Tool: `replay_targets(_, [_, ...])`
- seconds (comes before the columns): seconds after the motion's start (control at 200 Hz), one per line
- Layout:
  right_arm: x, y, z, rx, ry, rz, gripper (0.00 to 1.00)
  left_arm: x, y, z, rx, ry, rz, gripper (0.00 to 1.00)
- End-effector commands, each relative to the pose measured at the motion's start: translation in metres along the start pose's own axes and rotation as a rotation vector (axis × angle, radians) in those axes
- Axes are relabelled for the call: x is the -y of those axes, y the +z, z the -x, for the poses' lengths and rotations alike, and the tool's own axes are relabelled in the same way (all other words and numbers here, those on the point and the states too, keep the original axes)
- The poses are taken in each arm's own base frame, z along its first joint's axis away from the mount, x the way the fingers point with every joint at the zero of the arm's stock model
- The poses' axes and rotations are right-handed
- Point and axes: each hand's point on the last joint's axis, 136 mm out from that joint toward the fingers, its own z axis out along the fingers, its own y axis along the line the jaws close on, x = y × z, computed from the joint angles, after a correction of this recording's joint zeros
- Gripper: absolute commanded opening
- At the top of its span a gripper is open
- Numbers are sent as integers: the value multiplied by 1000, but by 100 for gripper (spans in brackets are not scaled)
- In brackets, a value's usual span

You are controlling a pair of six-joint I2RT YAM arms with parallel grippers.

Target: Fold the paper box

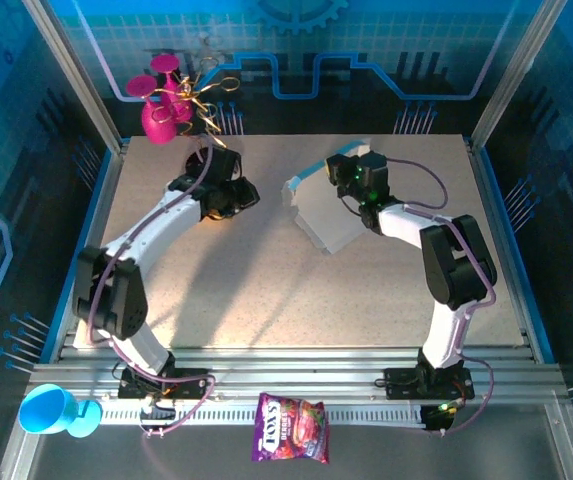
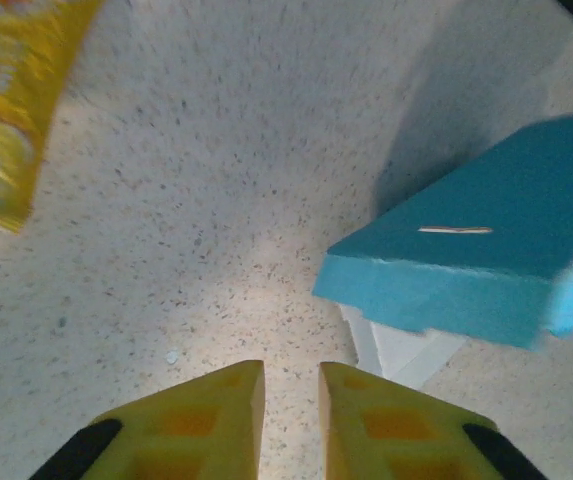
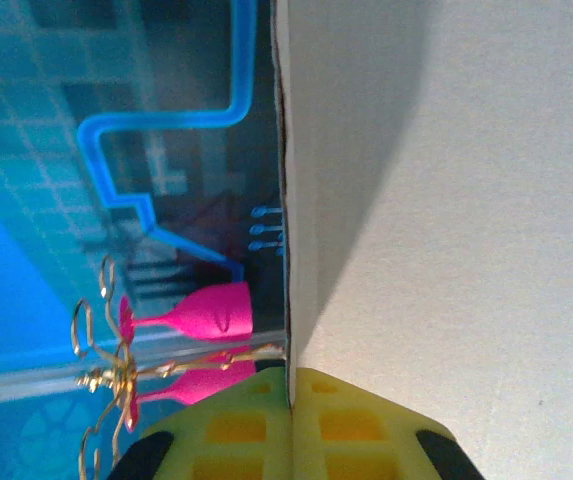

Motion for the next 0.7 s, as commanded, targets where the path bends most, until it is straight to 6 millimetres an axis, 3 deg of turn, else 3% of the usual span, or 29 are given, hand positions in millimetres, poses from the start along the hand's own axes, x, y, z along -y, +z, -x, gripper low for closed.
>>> replay_targets(0.0, [22, 3, -5, -74, -14, 17, 0, 27, 23, 2, -23, 134, -159, 10])
replay_targets(0.21, [34, 11, -4, -115, -61, 2, 0, 29, 56, 7, -15, 262, -168, 13])
replay_targets(0.33, [37, 18, -7, -154, -96, 19, 0, 33, 70, -4, -41, 335, -177, 15])
replay_targets(0.52, [47, 23, -7, -175, -102, 11, 0, 31, 79, -15, -58, 362, -174, 22])
replay_targets(0.695, [52, 27, -7, -181, -96, 1, 0, 36, 83, -27, -72, 425, -204, 22])
